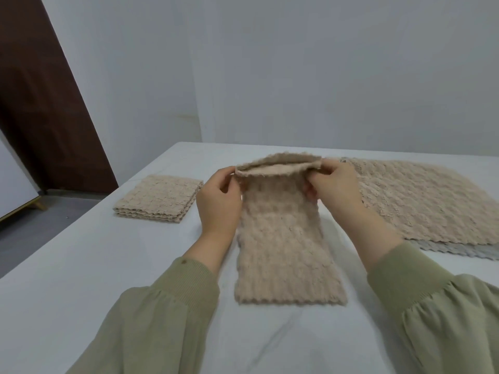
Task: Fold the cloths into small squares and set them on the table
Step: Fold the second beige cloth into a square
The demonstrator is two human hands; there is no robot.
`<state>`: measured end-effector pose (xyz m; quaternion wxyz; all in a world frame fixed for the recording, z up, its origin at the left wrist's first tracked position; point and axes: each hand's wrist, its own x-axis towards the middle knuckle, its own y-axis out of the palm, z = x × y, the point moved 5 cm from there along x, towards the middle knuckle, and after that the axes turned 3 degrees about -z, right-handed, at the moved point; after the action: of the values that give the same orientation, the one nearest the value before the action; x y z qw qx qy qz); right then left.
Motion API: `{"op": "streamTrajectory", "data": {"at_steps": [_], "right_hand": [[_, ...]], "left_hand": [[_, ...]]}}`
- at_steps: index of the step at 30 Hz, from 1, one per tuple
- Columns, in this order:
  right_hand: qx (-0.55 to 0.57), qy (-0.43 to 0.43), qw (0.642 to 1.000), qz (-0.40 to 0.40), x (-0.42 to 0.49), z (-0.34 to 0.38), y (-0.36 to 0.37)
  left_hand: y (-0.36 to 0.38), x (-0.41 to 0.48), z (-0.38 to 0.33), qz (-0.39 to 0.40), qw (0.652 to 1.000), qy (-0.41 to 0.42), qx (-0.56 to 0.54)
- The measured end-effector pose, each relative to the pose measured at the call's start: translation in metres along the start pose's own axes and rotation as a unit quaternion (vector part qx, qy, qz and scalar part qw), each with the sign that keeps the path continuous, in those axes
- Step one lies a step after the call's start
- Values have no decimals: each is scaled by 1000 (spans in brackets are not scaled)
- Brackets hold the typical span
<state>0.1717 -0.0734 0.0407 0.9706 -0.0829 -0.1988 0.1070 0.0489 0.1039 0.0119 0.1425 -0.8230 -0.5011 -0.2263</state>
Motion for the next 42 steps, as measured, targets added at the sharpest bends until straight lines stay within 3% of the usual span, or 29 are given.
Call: {"op": "streamTrajectory", "data": {"at_steps": [2, 4, 7, 11, 21, 24, 28, 34, 42], "right_hand": [[19, -50, 998, -38, -9, 3, 3], [10, -49, 999, -17, -17, -6, 11], [10, -10, 1000, 14, -23, -24, 16], [129, 88, 987, 47, -35, -30, 11], [277, 216, 931, 98, -75, -26, -7], [213, 218, 947, 102, -89, -23, -16], [6, 132, 987, 94, -104, -18, -28], [-100, 66, 990, 78, -104, -20, -31], [-142, 29, 988, 57, -102, -17, -34]], "left_hand": [[1, -3, -4, 4, 1000, 6, -15], [3, -6, -2, 18, 999, -21, -25], [9, -9, 11, 73, 979, -165, -93], [12, -17, 9, 108, 932, -299, -174], [-7, -47, -8, 189, 917, -320, -144], [-15, -56, -8, 220, 920, -309, -100], [-22, -62, -10, 279, 910, -305, -24], [-25, -62, -14, 339, 900, -267, 63], [-23, -59, -12, 335, 913, -202, 118]]}}
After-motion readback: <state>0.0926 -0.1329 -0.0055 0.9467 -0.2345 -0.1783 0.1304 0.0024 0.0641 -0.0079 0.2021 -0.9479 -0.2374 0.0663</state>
